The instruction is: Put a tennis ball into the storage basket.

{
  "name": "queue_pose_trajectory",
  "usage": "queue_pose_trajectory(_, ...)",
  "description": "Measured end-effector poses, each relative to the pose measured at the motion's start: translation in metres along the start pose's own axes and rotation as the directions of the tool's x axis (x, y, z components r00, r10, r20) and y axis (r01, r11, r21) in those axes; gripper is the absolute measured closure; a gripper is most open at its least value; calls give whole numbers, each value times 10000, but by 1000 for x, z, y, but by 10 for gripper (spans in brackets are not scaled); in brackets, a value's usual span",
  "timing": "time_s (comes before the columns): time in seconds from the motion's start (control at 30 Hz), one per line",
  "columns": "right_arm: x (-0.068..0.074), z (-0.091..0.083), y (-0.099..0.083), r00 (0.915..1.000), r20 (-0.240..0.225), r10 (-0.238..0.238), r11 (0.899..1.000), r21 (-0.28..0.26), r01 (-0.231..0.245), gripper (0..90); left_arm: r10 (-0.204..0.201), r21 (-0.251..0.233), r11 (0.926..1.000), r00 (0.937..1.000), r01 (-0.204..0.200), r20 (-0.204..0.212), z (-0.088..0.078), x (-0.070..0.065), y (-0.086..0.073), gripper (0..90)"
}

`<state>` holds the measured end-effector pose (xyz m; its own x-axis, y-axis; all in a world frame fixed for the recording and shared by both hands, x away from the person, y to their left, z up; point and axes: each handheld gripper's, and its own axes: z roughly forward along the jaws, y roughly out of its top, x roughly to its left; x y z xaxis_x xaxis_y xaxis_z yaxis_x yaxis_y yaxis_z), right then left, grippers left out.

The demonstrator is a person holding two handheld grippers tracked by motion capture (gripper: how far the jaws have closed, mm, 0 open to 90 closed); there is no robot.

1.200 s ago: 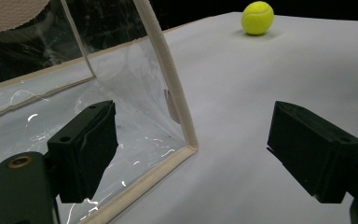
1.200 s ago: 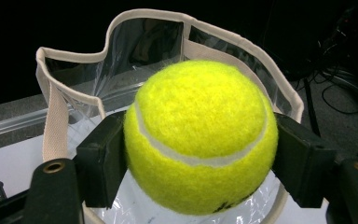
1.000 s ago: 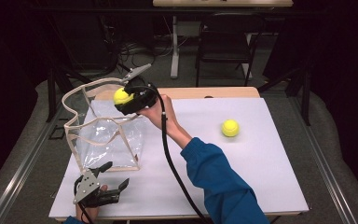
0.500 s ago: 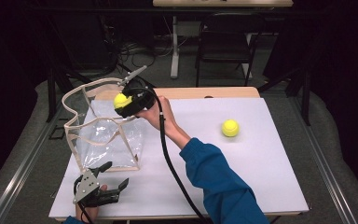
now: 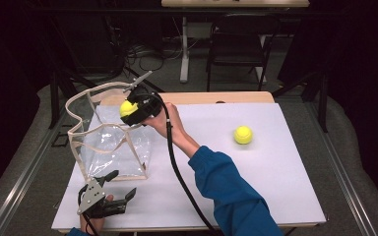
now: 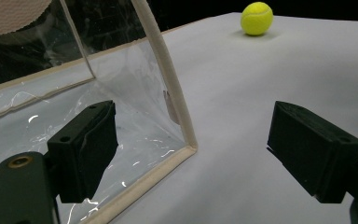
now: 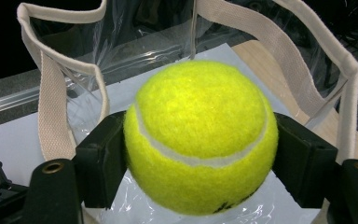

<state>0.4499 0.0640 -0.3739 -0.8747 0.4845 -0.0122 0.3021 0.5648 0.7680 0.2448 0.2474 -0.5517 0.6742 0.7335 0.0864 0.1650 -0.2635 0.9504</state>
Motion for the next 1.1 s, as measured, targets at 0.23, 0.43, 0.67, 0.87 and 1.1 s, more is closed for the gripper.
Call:
queue_pose_trajectory(0.23,0,2,0,10000,14,22,9999,164,-22,244,-20,5,10000,10000,20,-6,0,0,0,158)
queue_pose_trajectory(0.43,-3,-6,-2,9997,146,199,9997,-171,-196,82,-7,-9,10000,10000,7,-20,0,1,0,158)
queue_pose_trajectory(0.67,-9,-26,-6,9996,-158,249,9986,-462,-256,14,-14,1,10000,10000,14,-58,0,1,-1,158)
queue_pose_trajectory(0.87,-10,-41,-11,9997,-163,158,9975,-681,-169,6,-27,14,10000,10000,27,-42,1,0,0,158)
queue_pose_trajectory(1.1,-9,-56,-18,10000,-28,8,9974,-716,-10,0,-19,15,10000,10000,19,-22,1,0,-1,158)
